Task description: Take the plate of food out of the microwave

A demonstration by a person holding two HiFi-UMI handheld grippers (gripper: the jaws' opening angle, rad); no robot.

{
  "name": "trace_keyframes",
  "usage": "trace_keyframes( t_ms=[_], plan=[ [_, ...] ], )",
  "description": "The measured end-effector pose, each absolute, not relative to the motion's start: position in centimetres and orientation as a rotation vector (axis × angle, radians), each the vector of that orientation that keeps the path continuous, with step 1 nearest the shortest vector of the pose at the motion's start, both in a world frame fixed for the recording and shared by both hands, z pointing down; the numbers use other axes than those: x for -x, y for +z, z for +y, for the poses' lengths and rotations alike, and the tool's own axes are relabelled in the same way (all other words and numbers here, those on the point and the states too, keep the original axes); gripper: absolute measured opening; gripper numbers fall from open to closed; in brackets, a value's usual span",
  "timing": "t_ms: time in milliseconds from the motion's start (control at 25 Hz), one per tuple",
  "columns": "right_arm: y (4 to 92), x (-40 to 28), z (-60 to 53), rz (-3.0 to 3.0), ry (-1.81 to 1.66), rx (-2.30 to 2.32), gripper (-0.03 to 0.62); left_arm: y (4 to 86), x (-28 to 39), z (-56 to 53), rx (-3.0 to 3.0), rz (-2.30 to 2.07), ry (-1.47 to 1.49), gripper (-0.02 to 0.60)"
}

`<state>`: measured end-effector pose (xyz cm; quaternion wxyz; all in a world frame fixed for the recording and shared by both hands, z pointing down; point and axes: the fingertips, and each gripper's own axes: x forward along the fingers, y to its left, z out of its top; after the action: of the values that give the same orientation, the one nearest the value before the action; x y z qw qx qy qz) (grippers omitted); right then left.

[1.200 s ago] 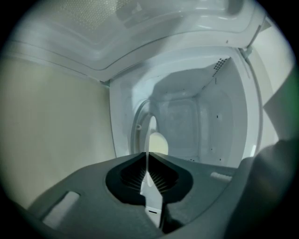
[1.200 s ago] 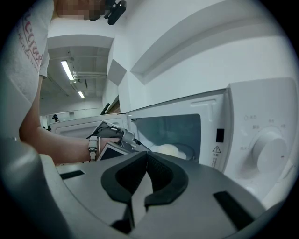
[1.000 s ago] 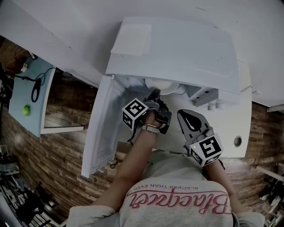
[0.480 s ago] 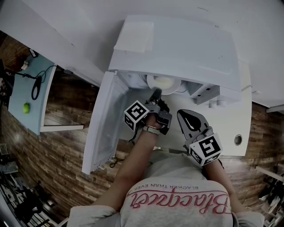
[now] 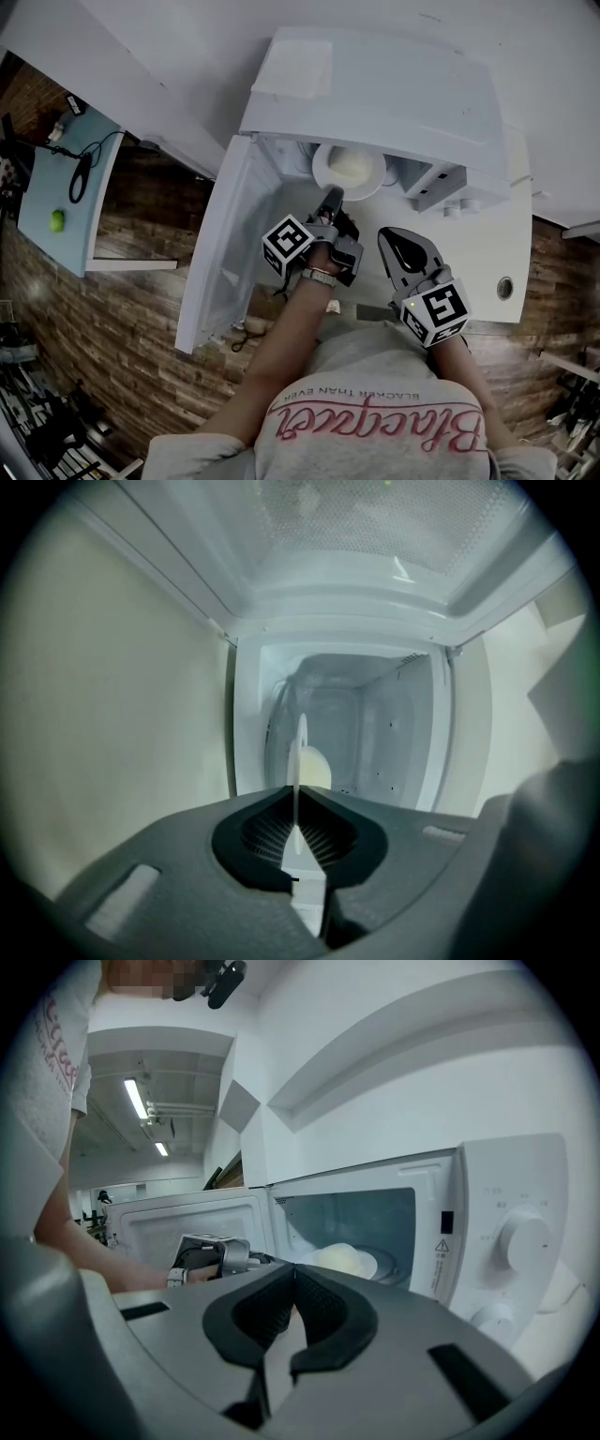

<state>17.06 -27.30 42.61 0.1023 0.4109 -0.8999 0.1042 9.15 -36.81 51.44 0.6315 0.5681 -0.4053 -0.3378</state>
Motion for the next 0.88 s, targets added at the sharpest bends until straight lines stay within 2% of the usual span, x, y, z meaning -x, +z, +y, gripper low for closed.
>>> trace_keyframes(
  t_ms=[880],
  plan=[
    [42.5,-14.1,-21.6,-2.715,0.435,-1.258,0.011,50.5,-6.9,-29.2,-1.376,-0.895,-0.760,0.018]
  ],
)
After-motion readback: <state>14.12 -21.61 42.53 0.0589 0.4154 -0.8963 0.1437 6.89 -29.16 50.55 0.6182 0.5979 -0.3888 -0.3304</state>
